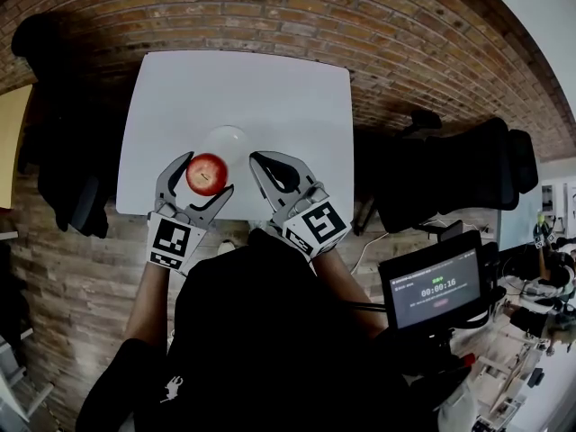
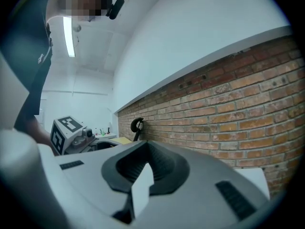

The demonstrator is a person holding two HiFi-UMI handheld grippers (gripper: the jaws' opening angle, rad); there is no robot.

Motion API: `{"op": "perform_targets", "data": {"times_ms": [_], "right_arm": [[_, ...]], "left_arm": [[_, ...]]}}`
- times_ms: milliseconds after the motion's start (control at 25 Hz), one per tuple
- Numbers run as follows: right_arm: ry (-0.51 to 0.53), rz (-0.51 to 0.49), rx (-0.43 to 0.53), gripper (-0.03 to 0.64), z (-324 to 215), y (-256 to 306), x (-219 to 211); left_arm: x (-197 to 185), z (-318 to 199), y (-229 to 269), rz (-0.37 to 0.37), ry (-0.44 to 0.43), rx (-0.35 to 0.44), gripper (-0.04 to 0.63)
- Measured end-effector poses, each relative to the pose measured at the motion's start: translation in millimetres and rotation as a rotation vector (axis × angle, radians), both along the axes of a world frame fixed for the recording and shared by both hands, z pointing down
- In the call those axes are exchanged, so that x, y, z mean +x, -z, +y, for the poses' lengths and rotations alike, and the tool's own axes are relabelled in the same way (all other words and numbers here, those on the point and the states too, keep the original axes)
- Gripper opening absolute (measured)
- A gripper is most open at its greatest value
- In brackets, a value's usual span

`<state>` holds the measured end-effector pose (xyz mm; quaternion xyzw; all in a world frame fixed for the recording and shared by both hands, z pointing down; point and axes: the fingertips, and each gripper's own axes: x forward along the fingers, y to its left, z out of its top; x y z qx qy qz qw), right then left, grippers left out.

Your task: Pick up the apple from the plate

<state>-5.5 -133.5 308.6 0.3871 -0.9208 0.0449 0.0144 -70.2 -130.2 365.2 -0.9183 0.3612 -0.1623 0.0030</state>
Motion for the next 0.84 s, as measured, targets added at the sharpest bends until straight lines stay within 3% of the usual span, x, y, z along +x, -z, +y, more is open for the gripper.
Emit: {"op": "perform_targets", "data": {"times_ms": [440, 640, 840], "right_arm": [[-0.035, -0.008, -0.015, 0.002, -8.6, -6.8, 3.9], [-0.031, 0.049, -0.058, 0.002, -12.0, -12.3, 2.4], [-0.021, 0.015, -0.014, 0.002, -26.1, -13.5, 4.8]], "left_arm": [[-3.4, -7.2, -11.6, -0.006, -0.009, -0.026, 0.410], [-1.8, -13.2, -16.2, 0.002, -0.015, -0.035, 0.410], [5.0, -28.8, -21.2, 0.004, -0.025, -0.031, 0.409]]}}
